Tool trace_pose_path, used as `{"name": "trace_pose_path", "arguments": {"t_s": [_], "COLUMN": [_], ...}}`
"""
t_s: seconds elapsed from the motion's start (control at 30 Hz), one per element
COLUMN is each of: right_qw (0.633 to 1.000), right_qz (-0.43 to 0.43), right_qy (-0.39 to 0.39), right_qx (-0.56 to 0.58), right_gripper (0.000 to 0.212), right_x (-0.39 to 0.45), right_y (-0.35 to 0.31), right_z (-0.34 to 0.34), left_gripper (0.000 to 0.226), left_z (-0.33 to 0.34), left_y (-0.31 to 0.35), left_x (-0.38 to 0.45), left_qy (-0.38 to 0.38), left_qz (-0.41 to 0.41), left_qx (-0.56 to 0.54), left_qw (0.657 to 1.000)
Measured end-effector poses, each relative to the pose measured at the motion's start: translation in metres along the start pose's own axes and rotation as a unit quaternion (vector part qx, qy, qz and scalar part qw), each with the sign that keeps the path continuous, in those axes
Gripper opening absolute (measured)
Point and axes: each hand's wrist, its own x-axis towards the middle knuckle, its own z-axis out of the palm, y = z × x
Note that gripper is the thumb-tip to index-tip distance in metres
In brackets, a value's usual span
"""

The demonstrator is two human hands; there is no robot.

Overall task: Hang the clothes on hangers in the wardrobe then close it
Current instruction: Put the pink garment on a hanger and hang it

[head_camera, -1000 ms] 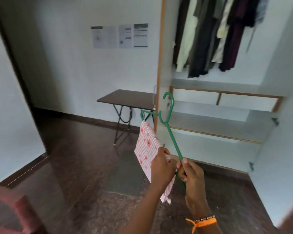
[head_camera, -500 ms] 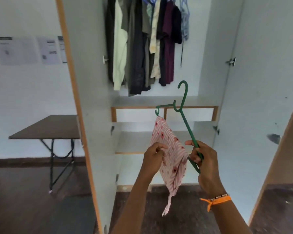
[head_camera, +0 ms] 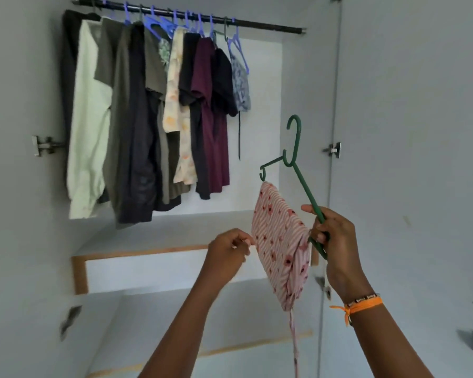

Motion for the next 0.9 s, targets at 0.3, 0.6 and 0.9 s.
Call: {"name": "trace_pose_path", "arguments": {"t_s": [0.3,0.6,0.9], "right_qw": [0.997,0.987,0.974], "right_qz": [-0.074,-0.157,-0.219], "right_qy": [-0.002,0.024,0.060], "right_qx": [-0.012,-0.013,-0.006], "right_gripper": [0.041,0.034,0.029], "right_x": [0.242,0.441,0.626], "right_y": [0.047,0.094,0.097], "right_z": [0.014,0.072,0.159], "left_gripper": [0.023,0.023,0.015], "left_z": [0.045,0.053,0.030], "left_y": [0.014,-0.005,0.018], "left_x": [0.247,0.450,0.625], "left_qy": [0.029,0.040,0.042], "left_qz": [0.073,0.113,0.192], "left_qx": [0.007,-0.013,-0.006], "left_qw": [0.997,0.993,0.981]}}
